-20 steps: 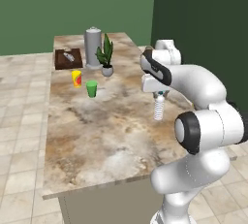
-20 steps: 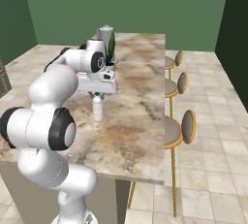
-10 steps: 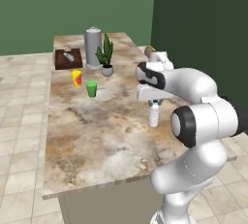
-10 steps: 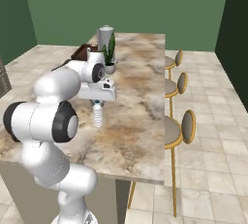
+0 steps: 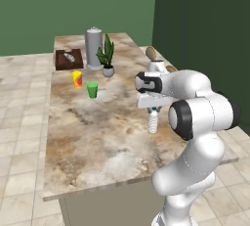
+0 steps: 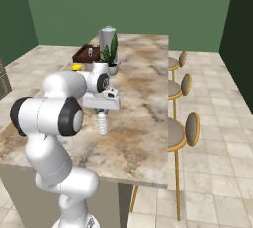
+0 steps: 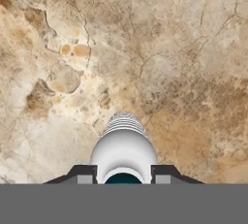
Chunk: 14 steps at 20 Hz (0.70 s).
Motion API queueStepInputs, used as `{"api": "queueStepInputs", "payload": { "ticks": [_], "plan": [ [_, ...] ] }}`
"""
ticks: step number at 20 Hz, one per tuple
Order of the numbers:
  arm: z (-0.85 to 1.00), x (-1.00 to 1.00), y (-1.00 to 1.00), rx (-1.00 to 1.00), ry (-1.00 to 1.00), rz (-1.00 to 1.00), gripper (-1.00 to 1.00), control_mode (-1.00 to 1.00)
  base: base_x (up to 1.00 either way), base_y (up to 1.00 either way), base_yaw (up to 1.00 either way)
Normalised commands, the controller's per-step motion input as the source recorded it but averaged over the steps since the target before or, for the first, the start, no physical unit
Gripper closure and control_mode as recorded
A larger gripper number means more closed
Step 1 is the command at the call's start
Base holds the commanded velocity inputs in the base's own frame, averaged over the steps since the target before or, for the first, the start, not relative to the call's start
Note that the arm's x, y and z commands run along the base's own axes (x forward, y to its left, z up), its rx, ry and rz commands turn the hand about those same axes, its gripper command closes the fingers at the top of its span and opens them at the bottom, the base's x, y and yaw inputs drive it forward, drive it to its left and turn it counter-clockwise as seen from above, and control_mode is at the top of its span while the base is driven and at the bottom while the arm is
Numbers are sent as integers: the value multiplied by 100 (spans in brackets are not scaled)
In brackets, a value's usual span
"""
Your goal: Place the drinks on the dining counter in a tight cluster.
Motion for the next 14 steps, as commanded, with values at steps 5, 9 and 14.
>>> {"api": "queueStepInputs", "payload": {
  "ticks": [5,9,14],
  "plan": [
    [-26,3,0,0,0,0,100,-100,0,0,0],
    [-5,1,0,0,0,0,100,-100,0,0,0],
    [0,0,0,0,0,0,100,-100,0,0,0]
  ]
}}
